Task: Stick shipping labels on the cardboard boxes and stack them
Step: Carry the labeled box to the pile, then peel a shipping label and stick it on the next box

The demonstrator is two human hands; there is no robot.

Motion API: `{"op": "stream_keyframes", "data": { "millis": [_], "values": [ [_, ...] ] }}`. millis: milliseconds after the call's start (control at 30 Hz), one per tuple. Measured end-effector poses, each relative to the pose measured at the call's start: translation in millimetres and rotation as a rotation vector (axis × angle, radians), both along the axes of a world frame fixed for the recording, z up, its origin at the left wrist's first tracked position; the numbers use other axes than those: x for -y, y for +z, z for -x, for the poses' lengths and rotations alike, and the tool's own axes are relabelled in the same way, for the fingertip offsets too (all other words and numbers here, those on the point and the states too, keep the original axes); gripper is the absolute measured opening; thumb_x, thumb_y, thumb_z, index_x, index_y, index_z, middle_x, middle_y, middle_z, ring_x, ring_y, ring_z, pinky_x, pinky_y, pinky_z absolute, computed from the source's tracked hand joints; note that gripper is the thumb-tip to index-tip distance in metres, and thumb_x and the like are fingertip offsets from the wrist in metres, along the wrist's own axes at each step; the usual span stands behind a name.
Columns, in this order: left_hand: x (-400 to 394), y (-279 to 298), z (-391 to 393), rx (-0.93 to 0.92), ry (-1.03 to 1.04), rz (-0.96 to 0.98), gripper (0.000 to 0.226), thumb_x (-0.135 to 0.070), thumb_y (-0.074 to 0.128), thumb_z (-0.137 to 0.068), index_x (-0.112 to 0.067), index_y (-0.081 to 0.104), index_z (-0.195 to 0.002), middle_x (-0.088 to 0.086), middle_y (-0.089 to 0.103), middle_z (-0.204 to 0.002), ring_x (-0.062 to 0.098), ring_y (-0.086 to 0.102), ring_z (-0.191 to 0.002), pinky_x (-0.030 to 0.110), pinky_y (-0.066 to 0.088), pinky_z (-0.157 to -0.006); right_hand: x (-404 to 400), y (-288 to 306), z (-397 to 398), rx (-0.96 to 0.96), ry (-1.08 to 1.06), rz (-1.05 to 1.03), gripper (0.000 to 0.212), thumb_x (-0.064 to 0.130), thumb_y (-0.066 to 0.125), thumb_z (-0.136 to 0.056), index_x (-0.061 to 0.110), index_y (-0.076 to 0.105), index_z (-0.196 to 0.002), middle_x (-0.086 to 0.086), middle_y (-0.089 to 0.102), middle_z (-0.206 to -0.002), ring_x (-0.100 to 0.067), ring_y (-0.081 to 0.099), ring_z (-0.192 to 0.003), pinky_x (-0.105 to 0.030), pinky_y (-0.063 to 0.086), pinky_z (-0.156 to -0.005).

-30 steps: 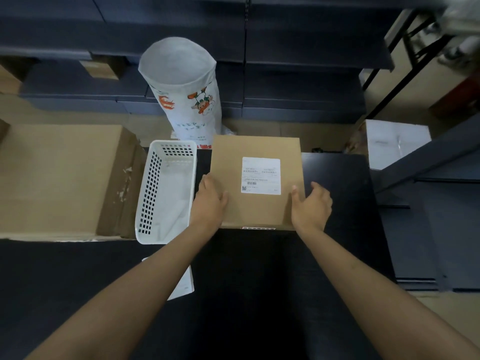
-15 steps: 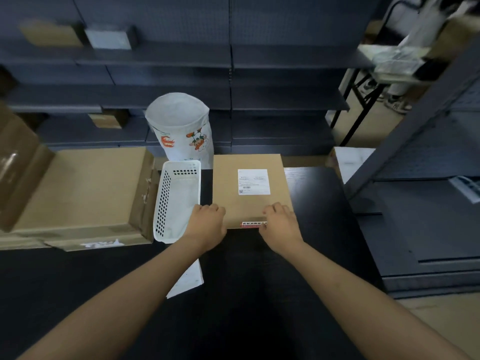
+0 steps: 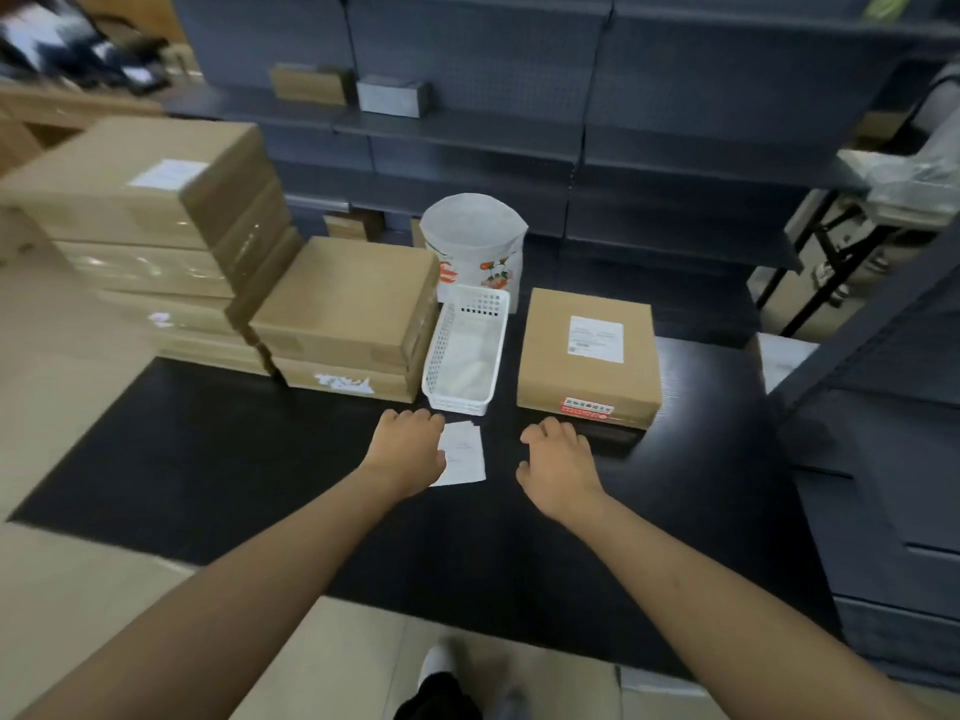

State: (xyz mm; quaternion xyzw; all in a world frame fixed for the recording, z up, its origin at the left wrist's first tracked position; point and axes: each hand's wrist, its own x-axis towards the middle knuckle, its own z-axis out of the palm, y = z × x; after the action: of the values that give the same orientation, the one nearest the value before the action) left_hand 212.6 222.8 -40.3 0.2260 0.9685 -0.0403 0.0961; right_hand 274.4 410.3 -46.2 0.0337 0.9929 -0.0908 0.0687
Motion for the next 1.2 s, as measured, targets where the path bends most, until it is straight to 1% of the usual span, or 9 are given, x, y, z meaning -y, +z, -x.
{"op": "stream_keyframes", "data": {
  "millis": [100,267,367,467,633,800,900,1033,1200],
  "values": [
    [37,0,-5,0.014,0.062,-0.036,0.033,-0.034,0.047,-0.091,-0.018,0.053,-0.119,0.002,0.058,-0.115,0.022,0.055,-0.107,0.035,0.036,-0.093,33,4,2,-0.027,0.034,-0.012,0.038,0.026,0.051,-0.092,0.017,0.049,-0.129,-0.005,0.047,-0.127,-0.024,0.044,-0.116,-0.036,0.038,-0.099],
    [103,0,-3,0.018,0.103,-0.068,0.036,-0.036,0.049,-0.094,-0.019,0.051,-0.126,0.002,0.057,-0.12,0.02,0.054,-0.111,0.036,0.038,-0.097,95,-4,11,0.009,0.056,-0.036,0.044,0.029,0.052,-0.092,0.016,0.045,-0.134,-0.007,0.045,-0.131,-0.024,0.044,-0.117,-0.035,0.038,-0.099],
    [150,-3,5,0.037,0.095,-0.084,0.04,-0.035,0.049,-0.094,-0.02,0.05,-0.132,0.002,0.056,-0.124,0.019,0.054,-0.114,0.036,0.038,-0.099,139,-9,18,0.017,0.03,-0.02,0.042,0.029,0.052,-0.092,0.017,0.048,-0.132,-0.006,0.046,-0.131,-0.024,0.044,-0.119,-0.035,0.038,-0.1],
    [195,-6,21,0.036,0.069,-0.088,0.04,-0.035,0.05,-0.094,-0.019,0.05,-0.131,0.002,0.056,-0.122,0.019,0.054,-0.112,0.036,0.039,-0.098,184,-10,29,-0.002,0.012,-0.004,0.038,0.026,0.053,-0.09,0.017,0.052,-0.127,-0.005,0.049,-0.128,-0.023,0.047,-0.117,-0.033,0.038,-0.098],
    [234,-4,49,0.006,0.038,-0.139,0.039,-0.035,0.05,-0.094,-0.018,0.051,-0.129,0.002,0.057,-0.12,0.019,0.055,-0.11,0.035,0.04,-0.098,235,-9,48,0.0,-0.034,0.013,0.036,0.025,0.053,-0.09,0.017,0.052,-0.125,-0.006,0.048,-0.125,-0.024,0.047,-0.114,-0.034,0.038,-0.094],
    [240,-5,84,-0.006,0.039,-0.169,0.039,-0.034,0.051,-0.092,-0.017,0.052,-0.127,0.002,0.057,-0.12,0.02,0.054,-0.109,0.035,0.04,-0.095,246,-12,72,0.024,-0.088,0.021,0.036,0.025,0.054,-0.091,0.017,0.052,-0.126,-0.007,0.047,-0.127,-0.024,0.045,-0.116,-0.034,0.039,-0.096],
    [237,-4,109,-0.039,0.085,-0.2,0.037,-0.032,0.051,-0.092,-0.016,0.052,-0.125,0.003,0.056,-0.121,0.021,0.055,-0.107,0.035,0.042,-0.093,238,-15,94,0.006,-0.115,0.03,0.038,0.026,0.054,-0.091,0.015,0.052,-0.127,-0.007,0.047,-0.128,-0.024,0.044,-0.118,-0.034,0.039,-0.098],
    [231,7,144,-0.07,0.15,-0.253,0.04,-0.028,0.05,-0.091,-0.012,0.05,-0.127,0.008,0.05,-0.127,0.026,0.052,-0.112,0.037,0.041,-0.092,223,-12,130,-0.039,-0.17,0.035,0.035,0.024,0.05,-0.091,0.014,0.055,-0.124,-0.008,0.046,-0.129,-0.025,0.043,-0.117,-0.034,0.039,-0.098],
    [222,18,193,-0.048,0.276,-0.472,0.047,-0.027,0.052,-0.091,-0.006,0.044,-0.132,0.012,0.042,-0.133,0.031,0.046,-0.117,0.04,0.041,-0.095,206,-4,177,-0.193,-0.27,0.108,0.027,0.022,0.054,-0.091,0.015,0.059,-0.117,-0.007,0.048,-0.125,-0.025,0.044,-0.114,-0.033,0.035,-0.098]
  ]
}}
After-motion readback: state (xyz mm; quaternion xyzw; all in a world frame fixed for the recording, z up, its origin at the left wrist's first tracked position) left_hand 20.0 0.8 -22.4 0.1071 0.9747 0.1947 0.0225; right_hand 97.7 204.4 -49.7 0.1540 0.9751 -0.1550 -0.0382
